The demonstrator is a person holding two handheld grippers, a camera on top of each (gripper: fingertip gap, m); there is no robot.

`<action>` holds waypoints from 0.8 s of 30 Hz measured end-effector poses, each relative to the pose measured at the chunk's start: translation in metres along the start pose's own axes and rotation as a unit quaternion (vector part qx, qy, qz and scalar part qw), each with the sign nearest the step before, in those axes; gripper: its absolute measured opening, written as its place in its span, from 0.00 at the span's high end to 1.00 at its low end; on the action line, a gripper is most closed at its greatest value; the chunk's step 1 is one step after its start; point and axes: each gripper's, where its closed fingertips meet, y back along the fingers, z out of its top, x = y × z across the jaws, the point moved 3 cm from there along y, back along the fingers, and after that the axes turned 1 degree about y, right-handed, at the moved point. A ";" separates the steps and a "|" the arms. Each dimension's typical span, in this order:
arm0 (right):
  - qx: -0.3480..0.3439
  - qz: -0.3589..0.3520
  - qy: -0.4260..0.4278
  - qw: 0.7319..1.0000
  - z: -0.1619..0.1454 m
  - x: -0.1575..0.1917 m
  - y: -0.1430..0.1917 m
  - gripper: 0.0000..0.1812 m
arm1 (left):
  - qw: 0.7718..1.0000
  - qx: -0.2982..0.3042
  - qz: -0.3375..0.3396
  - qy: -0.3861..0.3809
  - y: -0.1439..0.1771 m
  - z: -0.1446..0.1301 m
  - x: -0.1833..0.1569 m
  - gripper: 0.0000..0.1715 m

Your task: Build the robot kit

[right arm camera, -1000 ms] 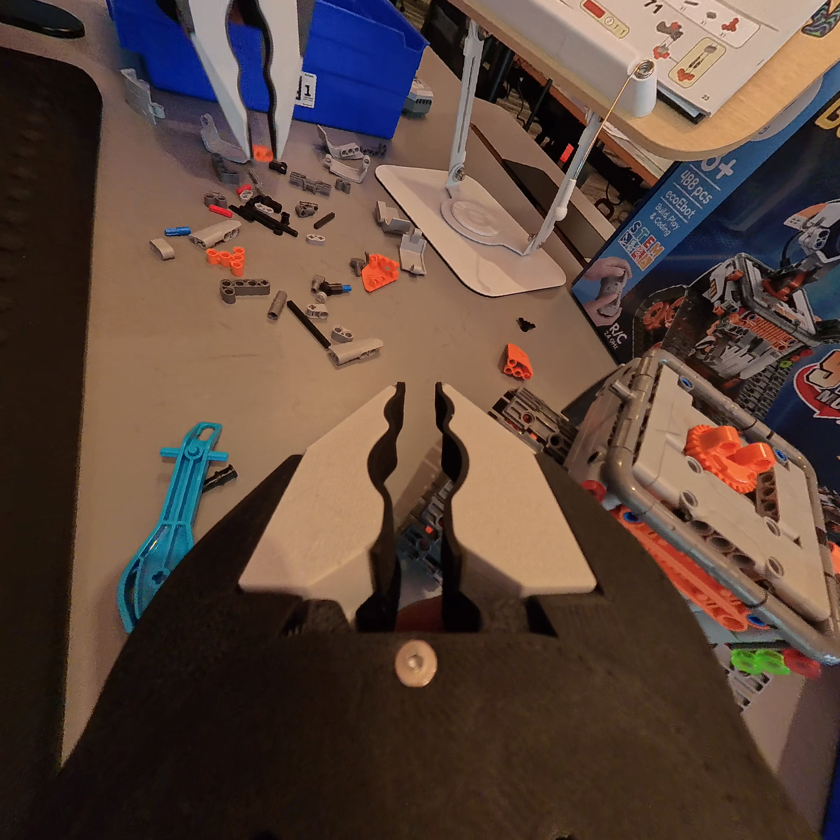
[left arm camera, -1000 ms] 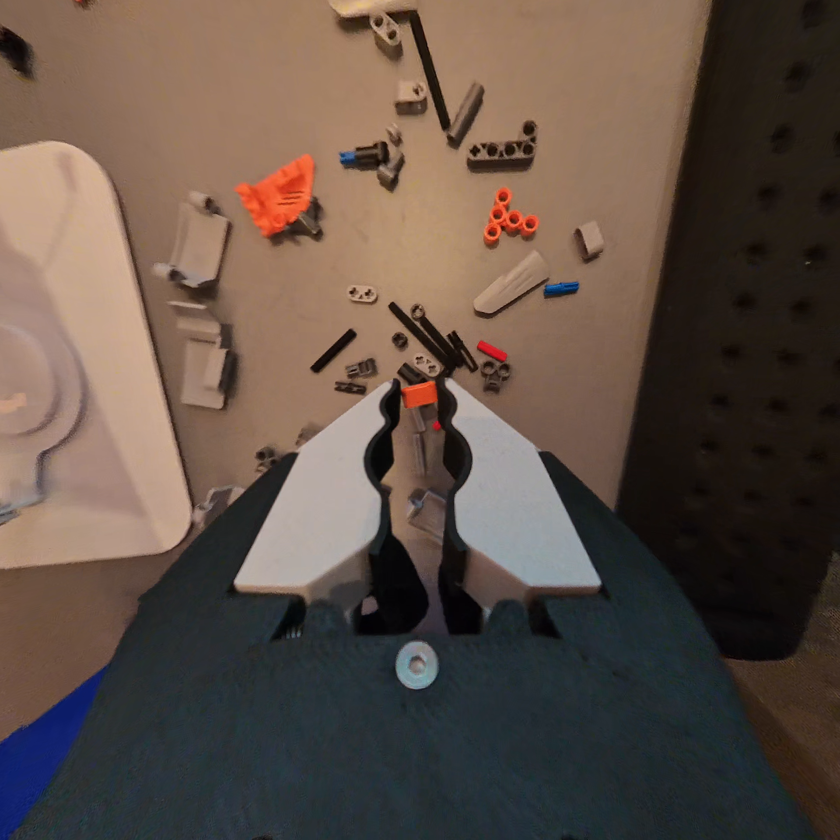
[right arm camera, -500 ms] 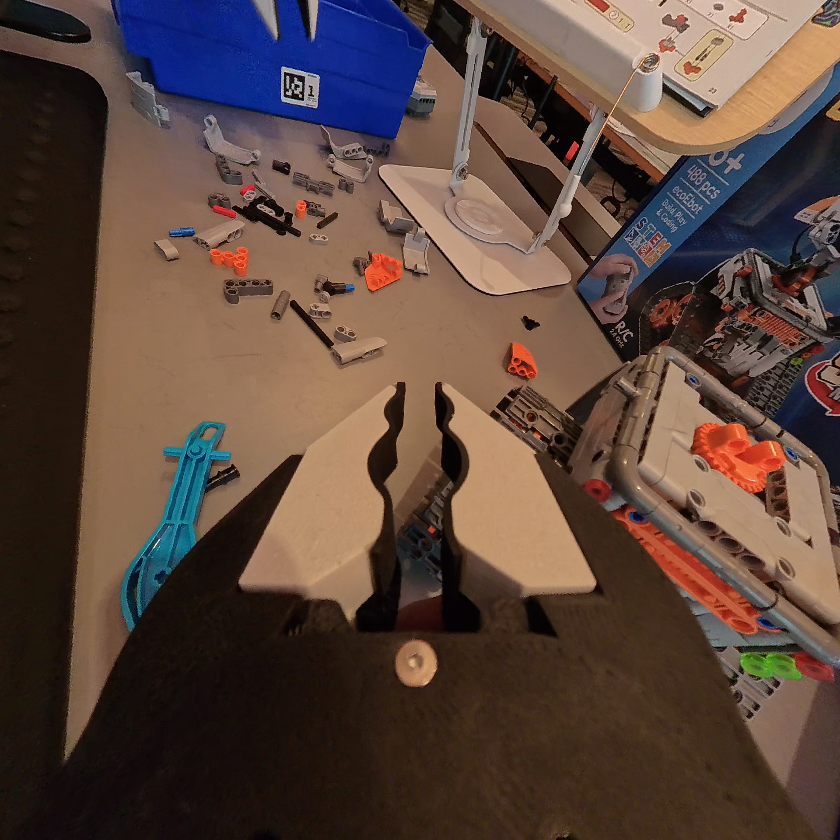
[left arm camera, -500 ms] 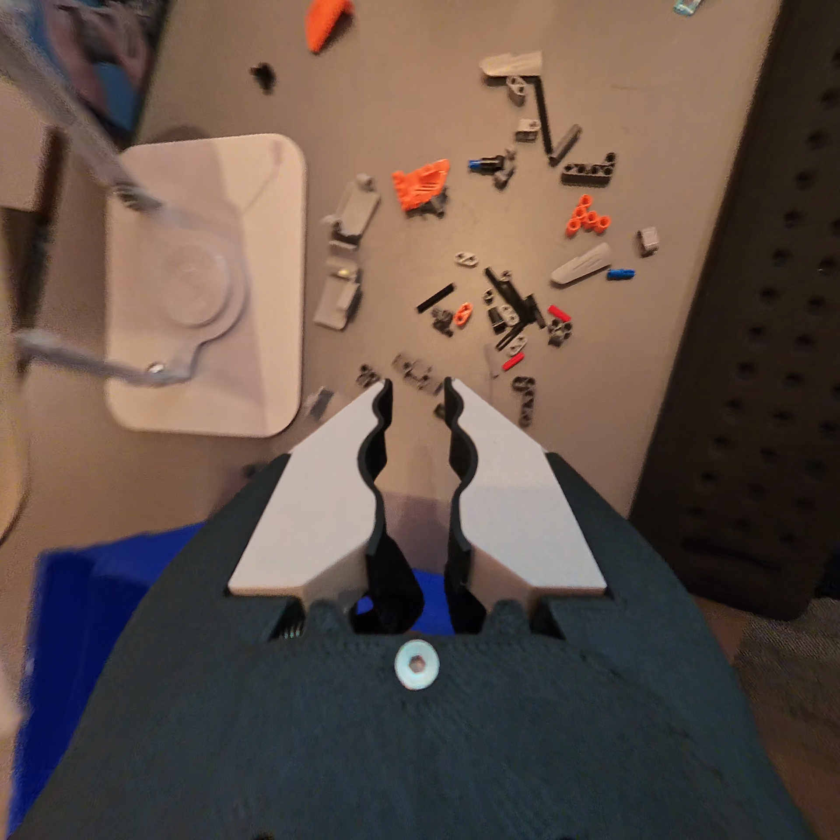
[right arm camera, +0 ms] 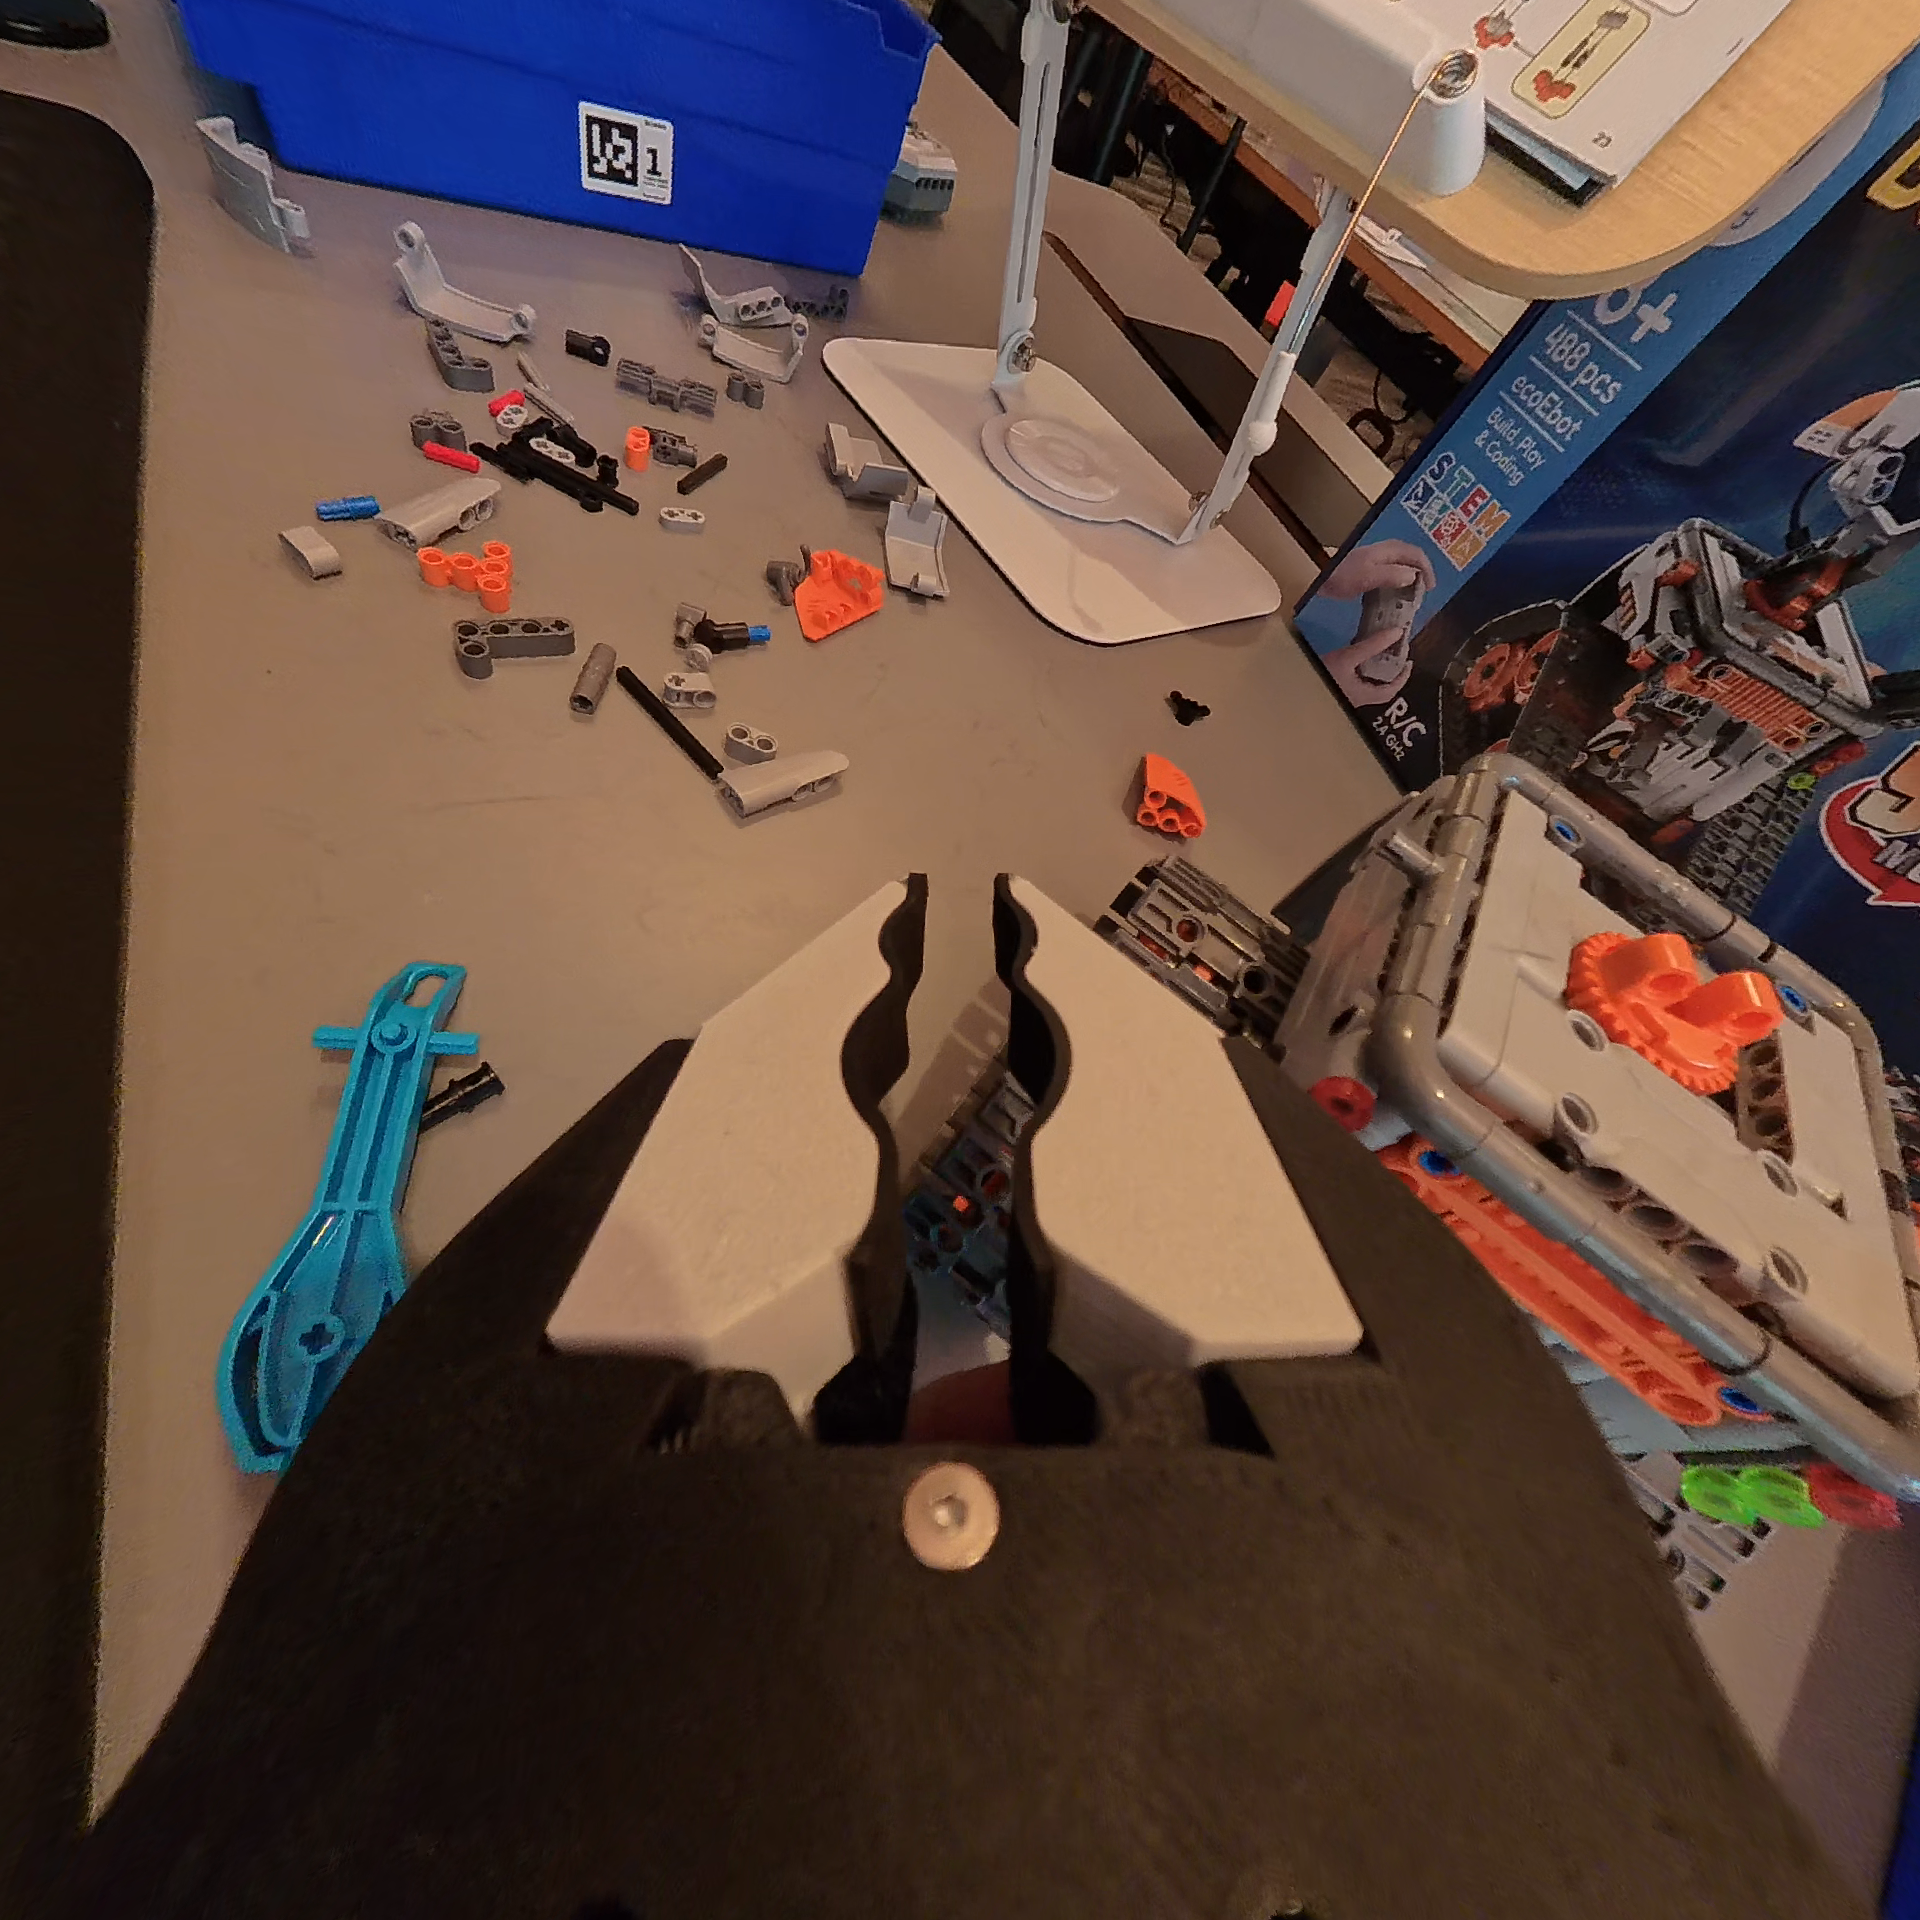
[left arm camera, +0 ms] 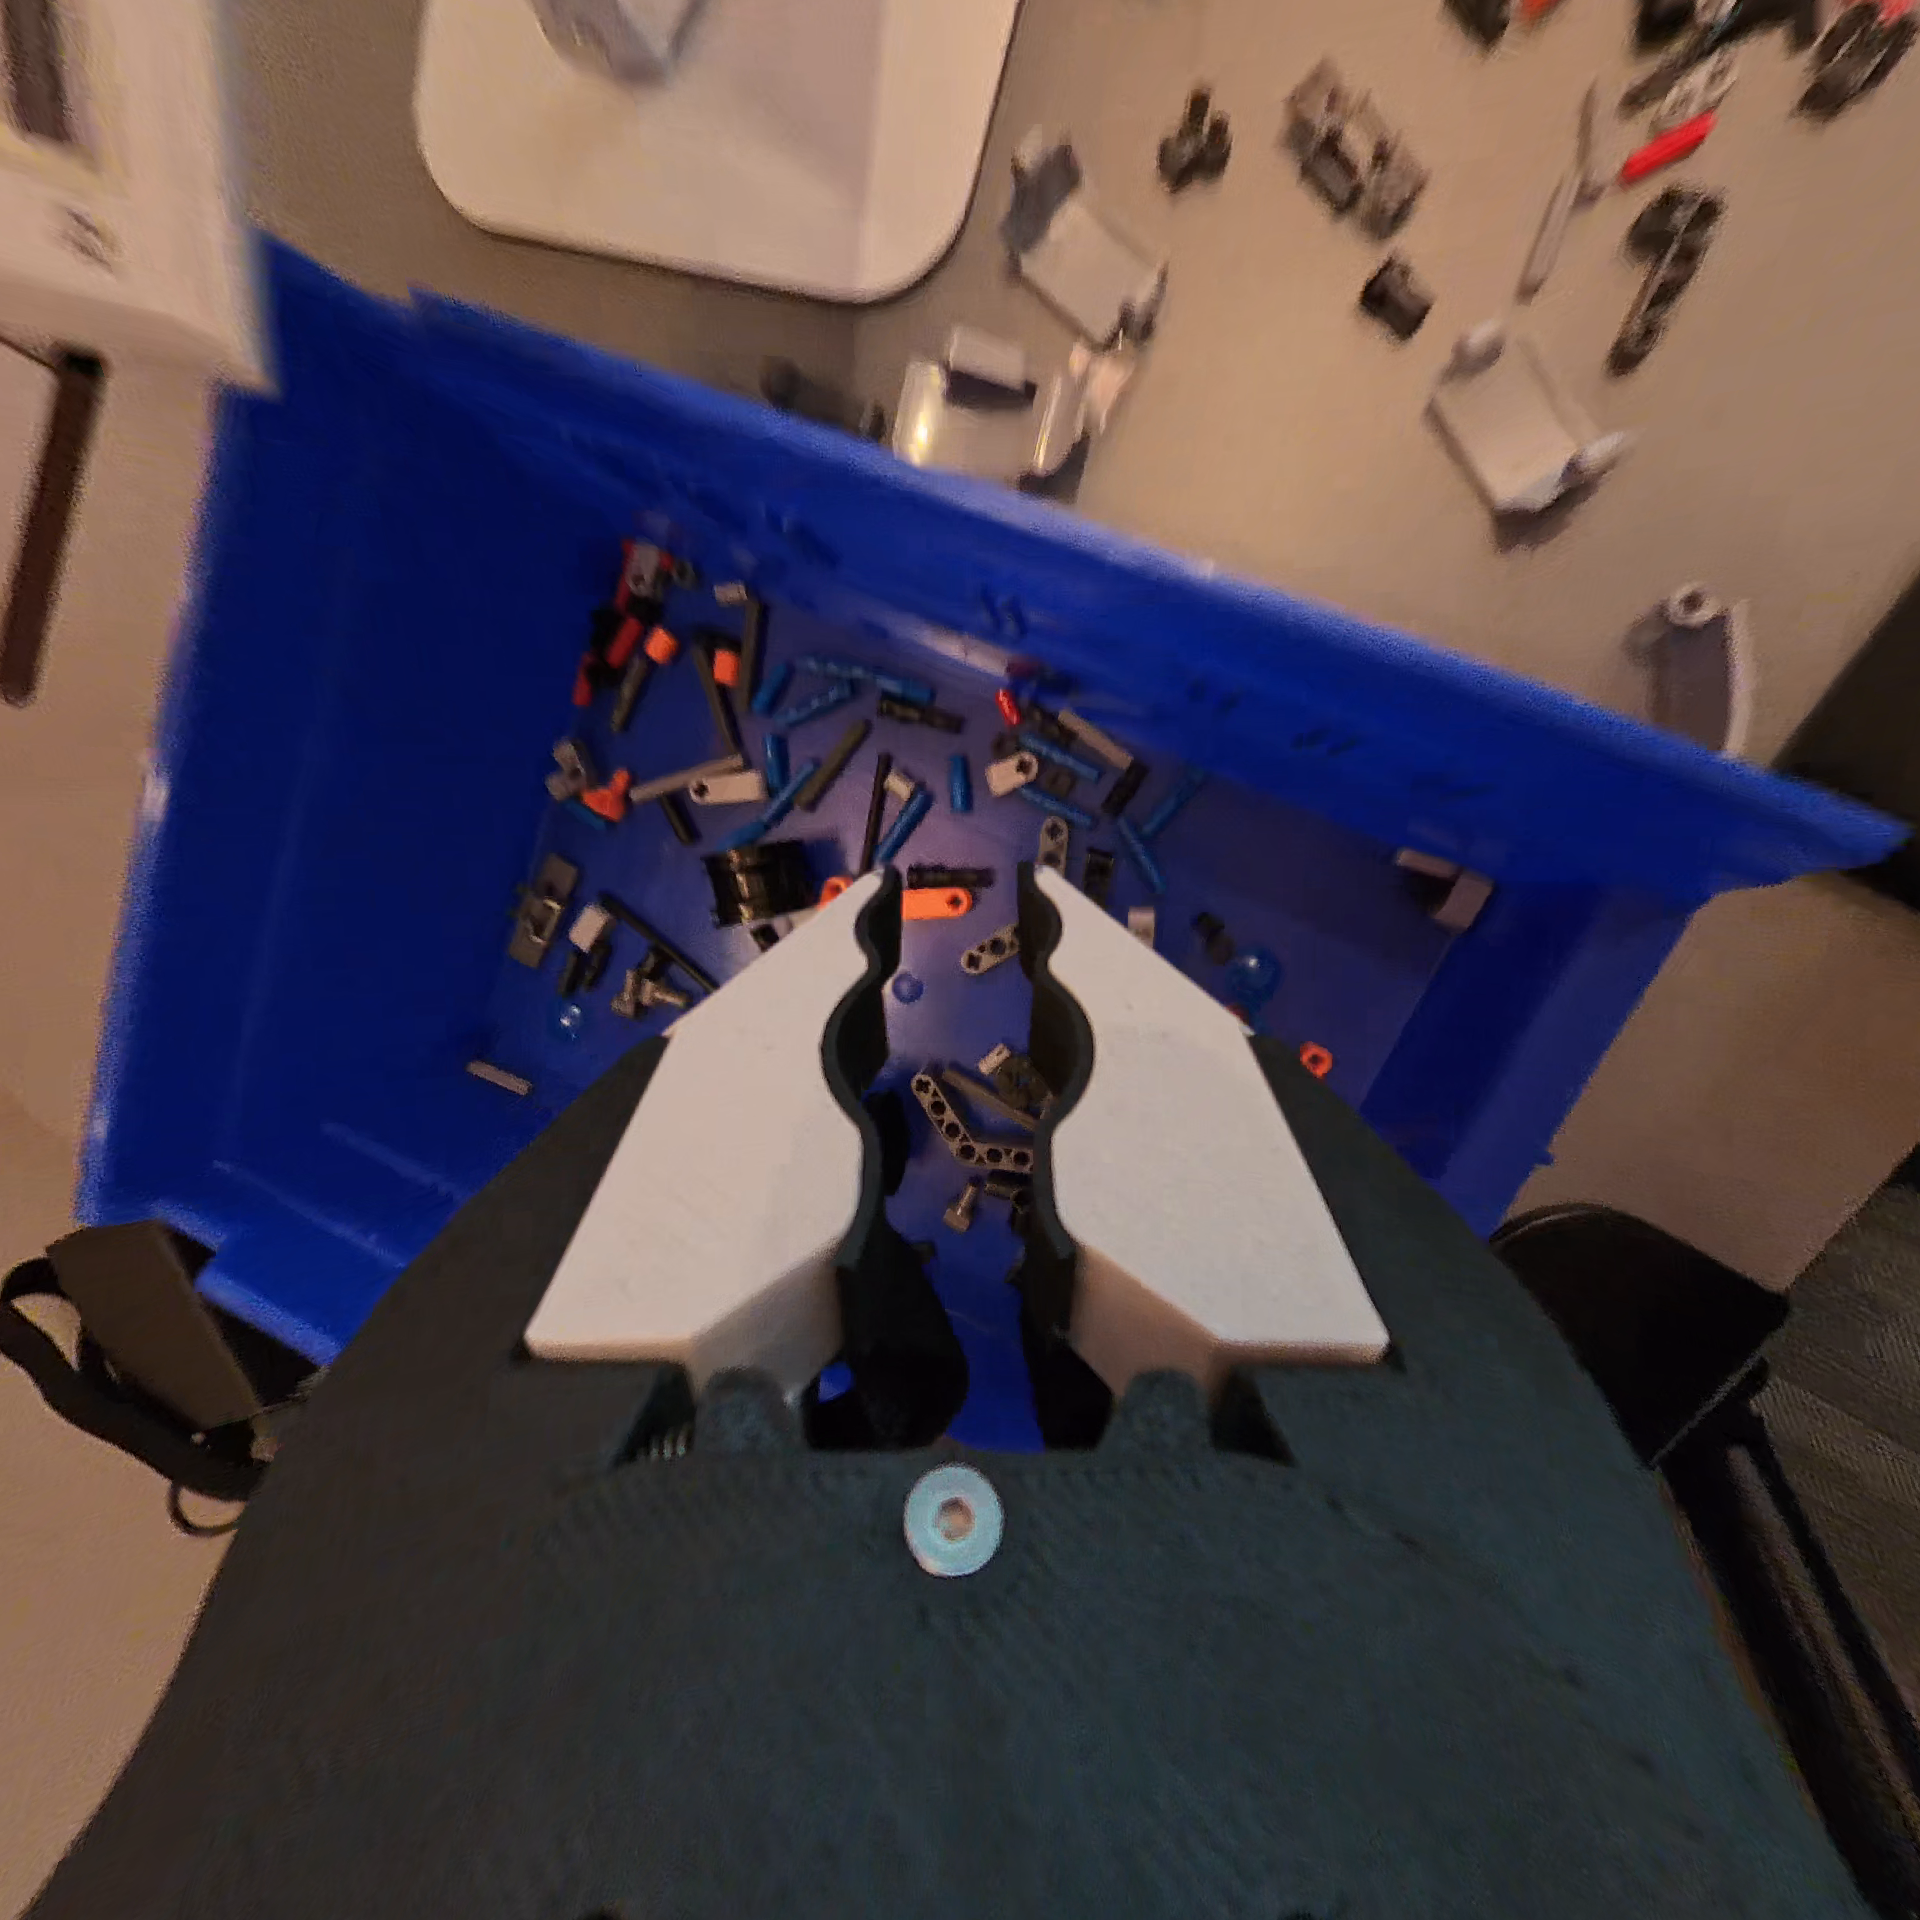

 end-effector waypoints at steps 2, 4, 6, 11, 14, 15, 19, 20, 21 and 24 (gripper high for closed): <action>0.007 0.003 -0.002 1.000 -0.003 0.000 -0.002 0.94 | 0.999 0.030 -0.001 -0.018 -0.015 -0.012 -0.001 0.88; 0.012 0.003 -0.005 1.000 -0.006 0.000 -0.004 0.94 | 0.999 0.042 -0.005 -0.025 -0.029 -0.016 -0.001 0.88; 0.013 0.002 -0.008 1.000 -0.007 -0.001 -0.004 0.94 | 0.998 0.040 -0.028 -0.028 -0.042 -0.015 -0.008 0.87; 0.017 0.000 -0.009 1.000 -0.008 -0.002 -0.004 0.94 | 0.998 0.039 -0.053 -0.013 -0.062 -0.009 -0.019 0.84; 0.019 0.002 -0.010 1.000 -0.010 -0.002 -0.005 0.94 | 0.997 0.050 -0.060 0.003 -0.072 -0.011 -0.023 0.86; 0.019 0.002 -0.009 1.000 -0.010 -0.002 -0.005 0.94 | 0.997 0.044 -0.056 0.017 -0.073 -0.009 -0.021 0.87; 0.018 0.002 -0.009 1.000 -0.009 -0.002 -0.004 0.94 | 0.996 0.045 -0.060 0.047 -0.076 -0.016 -0.017 0.87; 0.018 0.002 -0.009 1.000 -0.009 -0.002 -0.004 0.94 | 0.995 0.041 -0.066 0.059 -0.076 -0.017 -0.016 0.87; 0.017 0.002 -0.010 1.000 -0.009 -0.002 -0.004 0.94 | 0.994 0.037 -0.076 0.064 -0.076 -0.018 -0.018 0.89; 0.018 0.004 -0.010 1.000 -0.010 -0.002 -0.004 0.94 | 0.993 0.030 -0.082 0.078 -0.076 -0.019 -0.018 0.91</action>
